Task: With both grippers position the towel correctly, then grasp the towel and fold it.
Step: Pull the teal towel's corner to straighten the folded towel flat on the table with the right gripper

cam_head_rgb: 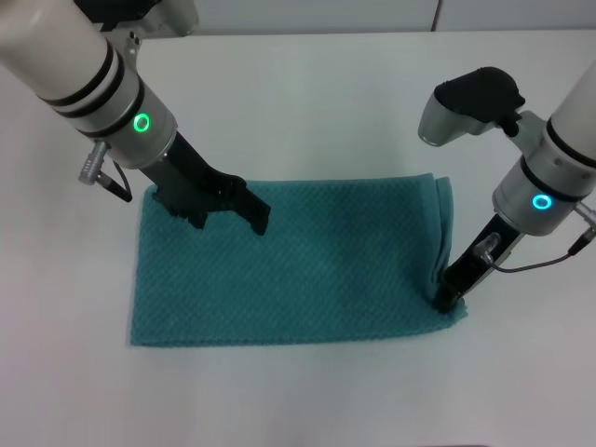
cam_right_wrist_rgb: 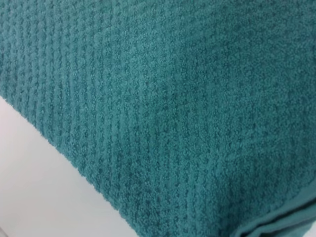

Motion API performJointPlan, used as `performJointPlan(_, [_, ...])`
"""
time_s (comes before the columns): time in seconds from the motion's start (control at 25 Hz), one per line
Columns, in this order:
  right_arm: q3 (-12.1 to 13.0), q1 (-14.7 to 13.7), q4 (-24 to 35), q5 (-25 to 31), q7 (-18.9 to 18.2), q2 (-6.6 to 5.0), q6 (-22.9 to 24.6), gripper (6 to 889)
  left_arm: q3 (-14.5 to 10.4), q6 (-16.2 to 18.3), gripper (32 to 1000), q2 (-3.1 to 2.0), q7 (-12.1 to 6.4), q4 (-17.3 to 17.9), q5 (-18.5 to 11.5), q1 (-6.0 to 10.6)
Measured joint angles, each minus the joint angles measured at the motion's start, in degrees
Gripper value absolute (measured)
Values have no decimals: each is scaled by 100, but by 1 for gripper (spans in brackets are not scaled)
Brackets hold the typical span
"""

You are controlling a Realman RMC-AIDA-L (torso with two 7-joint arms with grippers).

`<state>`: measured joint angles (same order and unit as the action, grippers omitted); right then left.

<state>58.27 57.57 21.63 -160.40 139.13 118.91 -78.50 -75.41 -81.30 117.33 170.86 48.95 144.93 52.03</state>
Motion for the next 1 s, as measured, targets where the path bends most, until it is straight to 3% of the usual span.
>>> performJointPlan(0.52, [0, 3, 6, 0, 0, -7, -87, 91, 0, 0, 938, 0, 0, 0, 0, 0])
performJointPlan(1.0, [0, 14, 8, 0, -64, -9, -104, 552, 0, 0, 937, 0, 0, 0, 0, 0])
